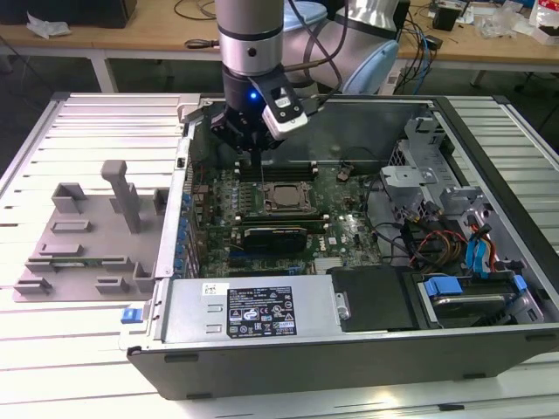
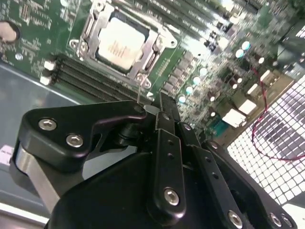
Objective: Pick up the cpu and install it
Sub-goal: 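Install the first cpu locking lever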
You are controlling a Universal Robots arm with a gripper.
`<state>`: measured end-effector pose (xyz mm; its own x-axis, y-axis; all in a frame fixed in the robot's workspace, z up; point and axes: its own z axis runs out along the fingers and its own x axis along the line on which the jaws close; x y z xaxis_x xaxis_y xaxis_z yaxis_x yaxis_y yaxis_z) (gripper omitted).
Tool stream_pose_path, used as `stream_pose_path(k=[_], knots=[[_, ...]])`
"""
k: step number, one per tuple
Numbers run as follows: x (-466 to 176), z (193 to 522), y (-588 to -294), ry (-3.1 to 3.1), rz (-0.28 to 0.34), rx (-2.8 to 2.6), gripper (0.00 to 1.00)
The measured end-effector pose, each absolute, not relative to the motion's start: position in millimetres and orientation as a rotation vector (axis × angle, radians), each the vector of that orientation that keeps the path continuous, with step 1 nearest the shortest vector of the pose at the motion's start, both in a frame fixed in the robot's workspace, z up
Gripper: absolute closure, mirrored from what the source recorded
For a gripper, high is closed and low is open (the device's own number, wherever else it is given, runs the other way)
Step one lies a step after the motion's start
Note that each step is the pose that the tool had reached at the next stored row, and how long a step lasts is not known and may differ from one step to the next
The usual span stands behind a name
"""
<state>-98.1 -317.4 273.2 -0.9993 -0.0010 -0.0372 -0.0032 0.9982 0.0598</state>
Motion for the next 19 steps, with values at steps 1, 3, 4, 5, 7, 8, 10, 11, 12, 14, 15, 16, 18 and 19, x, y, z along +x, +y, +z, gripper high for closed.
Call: stream_pose_path(k=[1,3,4,5,7,8,10,11,12,14,15,16,18,19], knots=[[-100,273,-317,3.102,0.121,-0.003,0.89],[-101,273,-317,3.100,0.160,-0.002,0.89],[-102,273,-317,3.097,0.208,-0.001,0.89],[-103,273,-317,3.095,0.228,0.000,0.89],[-104,272,-317,3.090,0.285,0.001,0.89],[-105,272,-317,3.088,0.308,0.001,0.89],[-105,267,-317,3.086,0.324,0.001,0.89],[-105,264,-317,3.086,0.328,0.001,0.89],[-105,262,-318,3.085,0.340,0.001,0.89],[-104,260,-317,3.081,0.366,0.002,0.89],[-103,260,-317,3.081,0.372,0.002,0.89],[-102,259,-318,3.080,0.376,0.002,0.89],[-99,258,-318,3.080,0.382,0.002,0.89],[-95,257,-318,3.079,0.388,0.003,0.89]])
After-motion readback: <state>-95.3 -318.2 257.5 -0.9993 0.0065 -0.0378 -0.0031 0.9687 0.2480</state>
